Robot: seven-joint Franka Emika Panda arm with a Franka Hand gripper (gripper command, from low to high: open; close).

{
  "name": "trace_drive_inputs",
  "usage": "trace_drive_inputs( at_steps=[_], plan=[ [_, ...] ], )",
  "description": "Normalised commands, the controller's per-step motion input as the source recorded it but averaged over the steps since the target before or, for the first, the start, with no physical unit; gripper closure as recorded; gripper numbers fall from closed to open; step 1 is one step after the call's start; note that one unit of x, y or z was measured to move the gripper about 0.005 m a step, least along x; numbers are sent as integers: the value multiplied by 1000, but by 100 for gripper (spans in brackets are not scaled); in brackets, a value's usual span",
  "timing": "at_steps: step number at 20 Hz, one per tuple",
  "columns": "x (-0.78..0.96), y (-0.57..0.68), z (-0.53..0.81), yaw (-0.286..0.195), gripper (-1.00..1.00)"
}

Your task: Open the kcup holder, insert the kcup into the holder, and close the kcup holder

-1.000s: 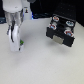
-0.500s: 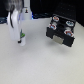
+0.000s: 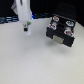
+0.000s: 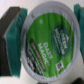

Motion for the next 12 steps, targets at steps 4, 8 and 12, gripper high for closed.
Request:
trace_drive_inputs(
  at_steps=[4, 8, 12],
  plan=[
    [211, 664, 504, 11, 100],
    [186, 601, 288, 13, 100],
    [237, 624, 271, 10, 100]
  ],
)
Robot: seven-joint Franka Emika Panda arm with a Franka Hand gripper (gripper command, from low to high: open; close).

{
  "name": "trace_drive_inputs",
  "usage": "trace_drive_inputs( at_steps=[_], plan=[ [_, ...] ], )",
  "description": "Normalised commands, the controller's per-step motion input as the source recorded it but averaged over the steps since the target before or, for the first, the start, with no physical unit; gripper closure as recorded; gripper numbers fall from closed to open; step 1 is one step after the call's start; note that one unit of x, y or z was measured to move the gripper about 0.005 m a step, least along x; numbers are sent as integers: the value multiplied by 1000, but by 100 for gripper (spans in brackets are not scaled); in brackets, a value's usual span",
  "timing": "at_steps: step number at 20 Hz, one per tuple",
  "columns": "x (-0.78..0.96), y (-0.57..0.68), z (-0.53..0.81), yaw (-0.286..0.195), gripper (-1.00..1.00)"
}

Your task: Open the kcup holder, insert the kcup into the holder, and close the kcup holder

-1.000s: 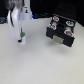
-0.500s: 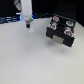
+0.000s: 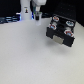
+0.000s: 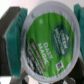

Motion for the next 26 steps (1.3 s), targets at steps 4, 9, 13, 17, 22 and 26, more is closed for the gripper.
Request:
trace_drive_inputs(
  at_steps=[4, 9, 13, 17, 22, 26],
  plan=[
    [214, 635, 311, 11, 100],
    [192, 642, 330, 10, 100],
    [161, 635, 276, 13, 100],
    [129, 667, 267, 11, 100],
    [129, 645, 169, 28, 100],
    [152, 580, 21, 31, 100]
  ],
)
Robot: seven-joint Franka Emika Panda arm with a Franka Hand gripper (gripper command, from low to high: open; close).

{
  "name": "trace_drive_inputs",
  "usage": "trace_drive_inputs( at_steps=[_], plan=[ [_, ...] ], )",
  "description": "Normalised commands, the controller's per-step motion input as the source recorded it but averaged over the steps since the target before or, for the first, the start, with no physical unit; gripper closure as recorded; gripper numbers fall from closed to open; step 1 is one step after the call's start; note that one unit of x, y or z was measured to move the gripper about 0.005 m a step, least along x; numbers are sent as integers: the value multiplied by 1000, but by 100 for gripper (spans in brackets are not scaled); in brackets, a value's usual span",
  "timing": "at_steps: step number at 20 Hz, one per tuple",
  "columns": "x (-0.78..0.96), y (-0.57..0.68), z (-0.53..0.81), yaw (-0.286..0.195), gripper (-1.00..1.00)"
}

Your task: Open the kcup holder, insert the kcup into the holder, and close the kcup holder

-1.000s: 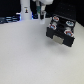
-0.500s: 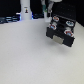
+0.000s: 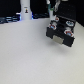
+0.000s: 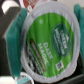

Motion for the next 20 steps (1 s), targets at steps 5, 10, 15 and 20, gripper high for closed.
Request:
trace_drive_inputs(
  at_steps=[5, 10, 15, 20],
  plan=[
    [108, 390, -58, 27, 100],
    [151, 45, 56, 3, 100],
    [381, 184, 363, 0, 100],
    [533, 315, 313, 0, 100]
  ],
)
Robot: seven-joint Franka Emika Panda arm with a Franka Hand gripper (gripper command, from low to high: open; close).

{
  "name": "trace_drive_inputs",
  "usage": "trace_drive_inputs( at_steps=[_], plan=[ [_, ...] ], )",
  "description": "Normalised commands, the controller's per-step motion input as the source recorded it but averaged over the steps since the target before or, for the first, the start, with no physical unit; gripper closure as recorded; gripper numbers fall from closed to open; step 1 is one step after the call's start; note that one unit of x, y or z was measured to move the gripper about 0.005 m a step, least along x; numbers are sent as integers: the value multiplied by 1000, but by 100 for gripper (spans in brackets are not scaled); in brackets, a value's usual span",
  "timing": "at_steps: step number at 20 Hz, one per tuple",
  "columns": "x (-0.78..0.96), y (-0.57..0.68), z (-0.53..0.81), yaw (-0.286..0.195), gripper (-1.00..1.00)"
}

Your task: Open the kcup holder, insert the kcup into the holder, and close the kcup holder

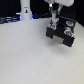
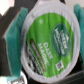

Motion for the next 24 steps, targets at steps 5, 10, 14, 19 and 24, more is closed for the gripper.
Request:
trace_drive_inputs(
  at_steps=[5, 10, 14, 19, 24],
  plan=[
    [586, 342, 195, 0, 100],
    [549, 463, 114, 0, 100],
    [189, 346, 58, 16, 100],
    [165, 179, -41, 9, 100],
    [47, 69, -202, 25, 100]
  ],
)
